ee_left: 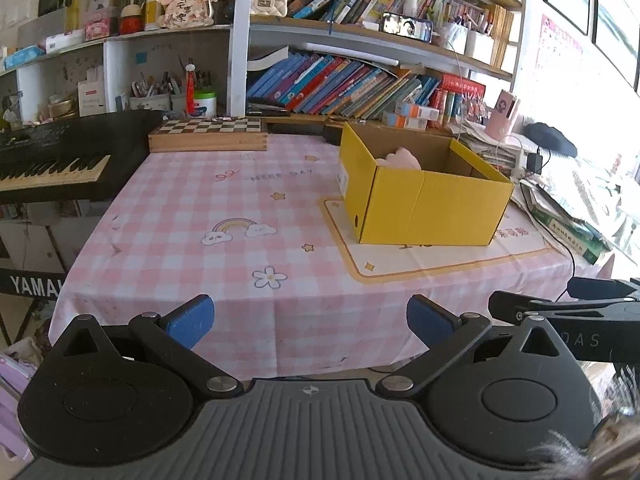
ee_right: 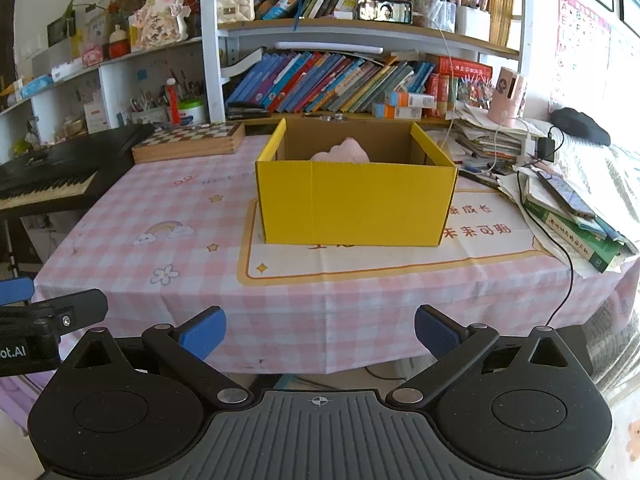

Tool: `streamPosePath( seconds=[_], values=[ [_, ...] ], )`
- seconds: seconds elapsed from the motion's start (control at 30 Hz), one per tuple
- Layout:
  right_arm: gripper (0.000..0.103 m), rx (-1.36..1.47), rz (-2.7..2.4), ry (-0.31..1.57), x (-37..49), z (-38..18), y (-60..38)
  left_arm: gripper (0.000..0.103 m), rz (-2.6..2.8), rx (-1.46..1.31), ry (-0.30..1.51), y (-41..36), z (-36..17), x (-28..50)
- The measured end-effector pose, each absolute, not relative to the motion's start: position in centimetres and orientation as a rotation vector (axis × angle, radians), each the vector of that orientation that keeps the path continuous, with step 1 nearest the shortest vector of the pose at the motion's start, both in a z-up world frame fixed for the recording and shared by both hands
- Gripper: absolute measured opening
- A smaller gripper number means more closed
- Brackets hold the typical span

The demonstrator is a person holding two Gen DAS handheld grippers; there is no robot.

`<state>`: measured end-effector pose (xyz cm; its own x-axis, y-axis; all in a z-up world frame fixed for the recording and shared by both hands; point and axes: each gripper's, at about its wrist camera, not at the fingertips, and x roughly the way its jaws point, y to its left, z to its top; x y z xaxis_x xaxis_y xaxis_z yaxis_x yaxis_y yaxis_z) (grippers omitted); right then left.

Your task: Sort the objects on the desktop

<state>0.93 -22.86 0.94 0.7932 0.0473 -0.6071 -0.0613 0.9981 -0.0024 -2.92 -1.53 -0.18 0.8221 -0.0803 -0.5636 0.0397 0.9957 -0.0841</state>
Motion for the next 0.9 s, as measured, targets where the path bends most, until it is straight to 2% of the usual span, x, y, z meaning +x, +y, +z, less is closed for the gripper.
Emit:
streamPosePath(
  seconds=[0.9],
  values=[
    [0.102,-0.022,0.059,0.653,0.84,0.93,-22.72,0.103,-0.086,-0.068,0.602,-1.79,-0.62,-3.21]
  ],
)
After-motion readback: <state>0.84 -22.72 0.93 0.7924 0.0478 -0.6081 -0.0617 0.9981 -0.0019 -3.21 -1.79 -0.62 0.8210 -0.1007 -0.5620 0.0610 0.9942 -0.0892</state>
